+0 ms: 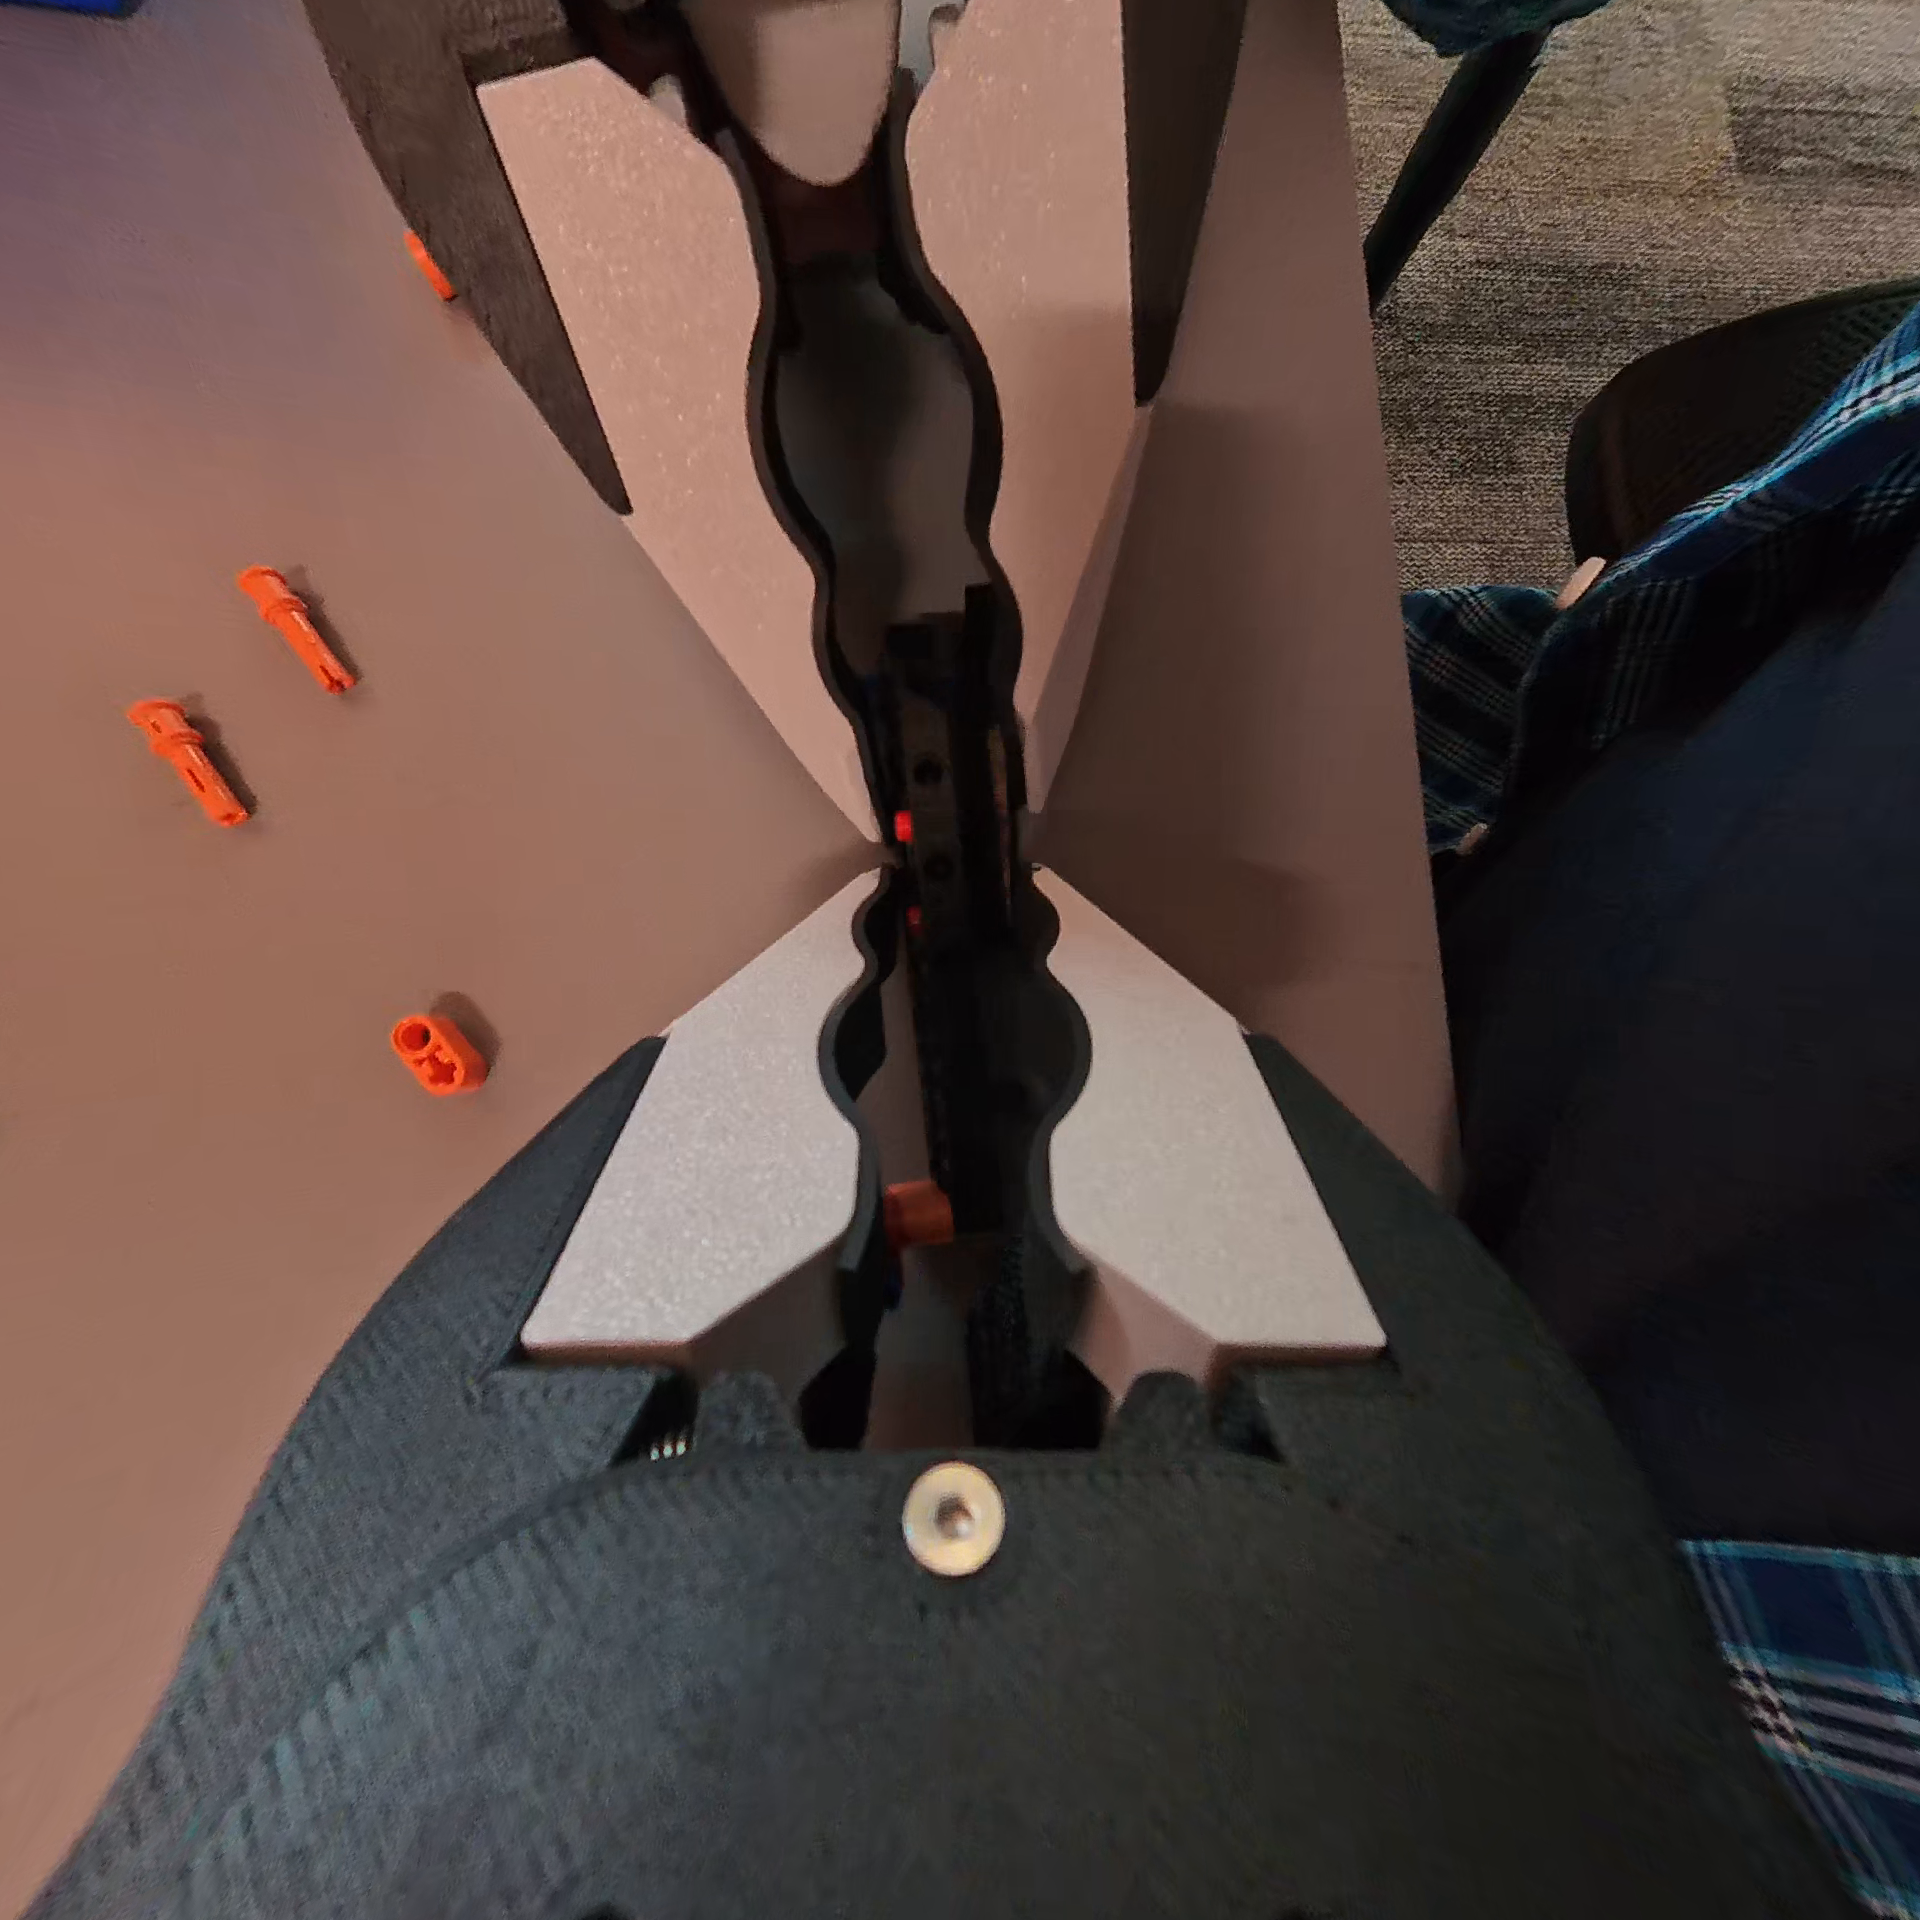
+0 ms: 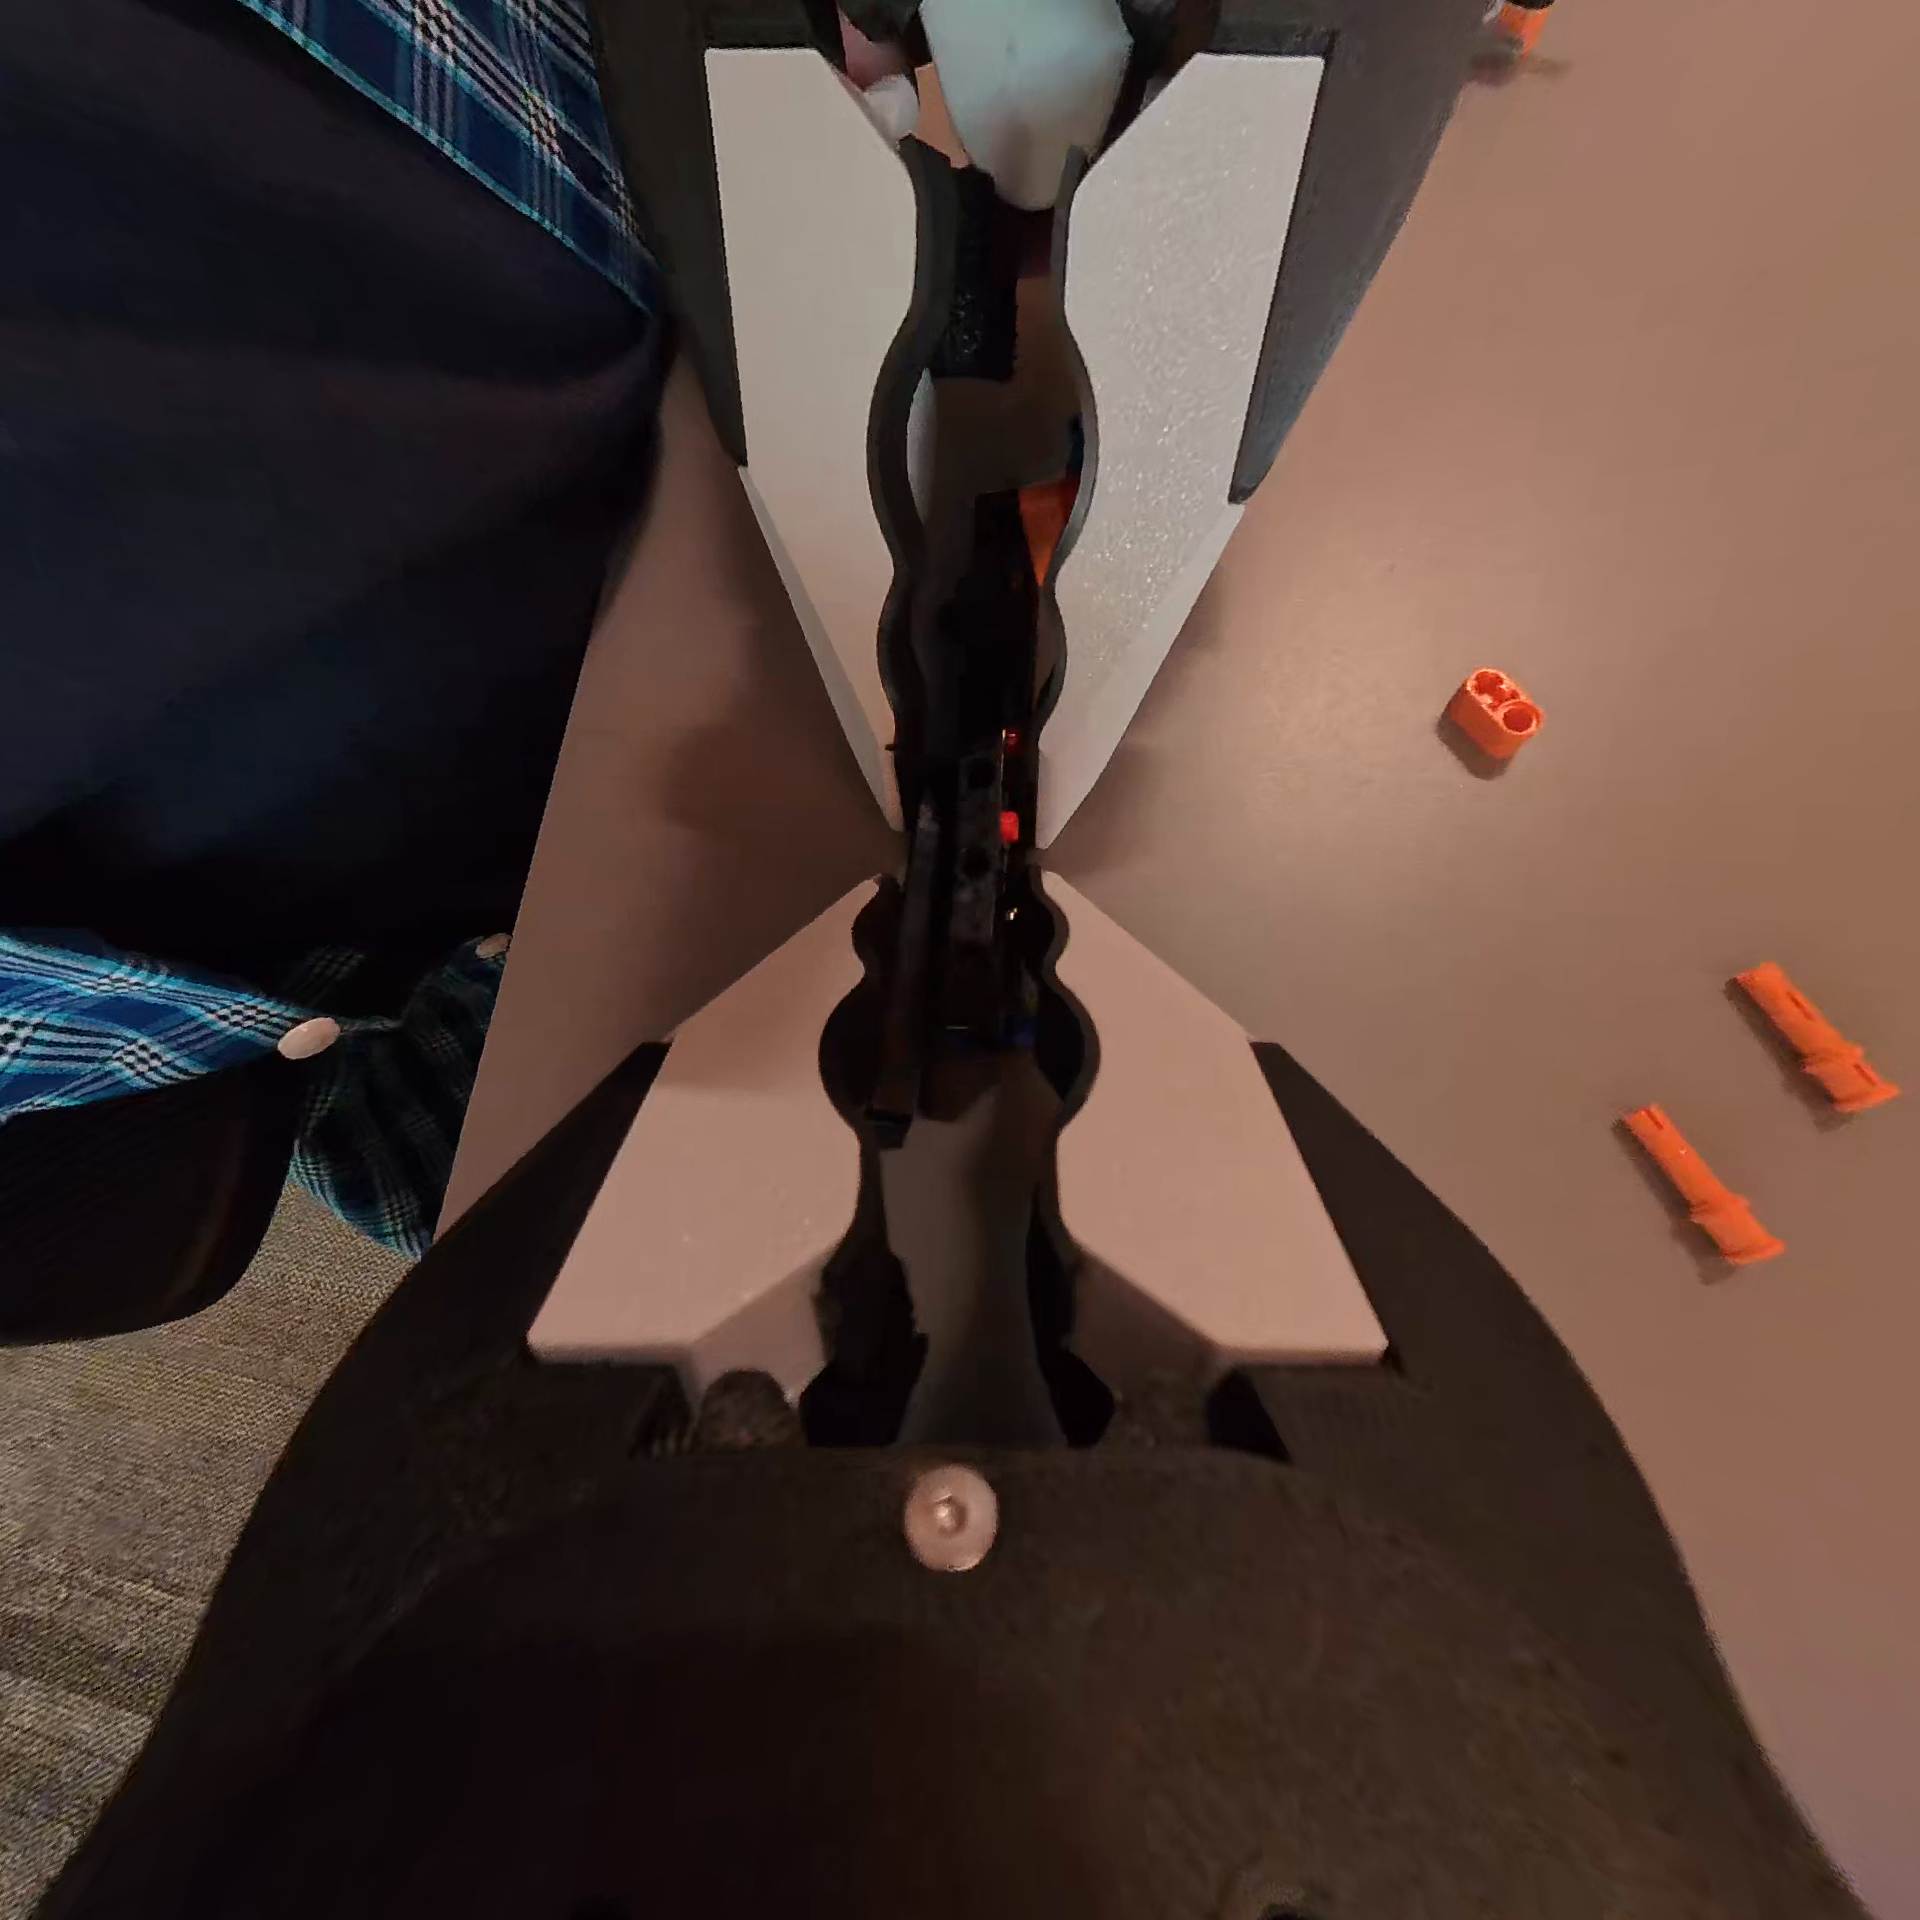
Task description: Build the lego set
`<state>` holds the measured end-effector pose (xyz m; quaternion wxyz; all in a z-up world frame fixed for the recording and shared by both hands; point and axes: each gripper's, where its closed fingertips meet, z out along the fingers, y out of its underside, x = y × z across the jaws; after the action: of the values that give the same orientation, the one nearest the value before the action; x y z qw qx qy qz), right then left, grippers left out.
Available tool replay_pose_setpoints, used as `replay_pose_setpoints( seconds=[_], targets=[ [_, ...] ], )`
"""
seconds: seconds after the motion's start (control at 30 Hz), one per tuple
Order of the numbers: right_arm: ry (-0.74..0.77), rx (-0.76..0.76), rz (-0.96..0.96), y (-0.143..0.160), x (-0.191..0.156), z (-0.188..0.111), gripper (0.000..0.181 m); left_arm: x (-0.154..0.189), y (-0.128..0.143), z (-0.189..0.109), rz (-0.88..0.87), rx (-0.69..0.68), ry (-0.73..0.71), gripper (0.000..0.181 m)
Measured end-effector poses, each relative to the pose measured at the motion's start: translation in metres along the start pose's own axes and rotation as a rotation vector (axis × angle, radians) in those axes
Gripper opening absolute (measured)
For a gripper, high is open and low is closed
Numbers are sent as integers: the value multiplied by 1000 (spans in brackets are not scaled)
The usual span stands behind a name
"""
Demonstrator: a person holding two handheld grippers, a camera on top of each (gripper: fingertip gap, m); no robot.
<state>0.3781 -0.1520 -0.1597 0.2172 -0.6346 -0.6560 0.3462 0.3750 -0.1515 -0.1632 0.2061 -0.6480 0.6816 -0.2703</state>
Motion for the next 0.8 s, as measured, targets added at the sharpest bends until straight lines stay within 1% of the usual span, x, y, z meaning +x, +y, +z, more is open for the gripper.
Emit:
replay_pose_setpoints(
  seconds=[0.23,0.33,0.57,0.8],
  targets=[
    [13,0,-9,1,0,0,22,1,0,-1,-46,12,25,24],
    [-12,9,10,1,-3,-1,29,0,2,-3,-63,7,19,25],
    [10,6,4,2,0,-1,21,0,3,-4,-72,0,7,25],
    [20,2,-23,2,0,-1,21,1,2,-2,-63,1,-7,24]
  ],
)
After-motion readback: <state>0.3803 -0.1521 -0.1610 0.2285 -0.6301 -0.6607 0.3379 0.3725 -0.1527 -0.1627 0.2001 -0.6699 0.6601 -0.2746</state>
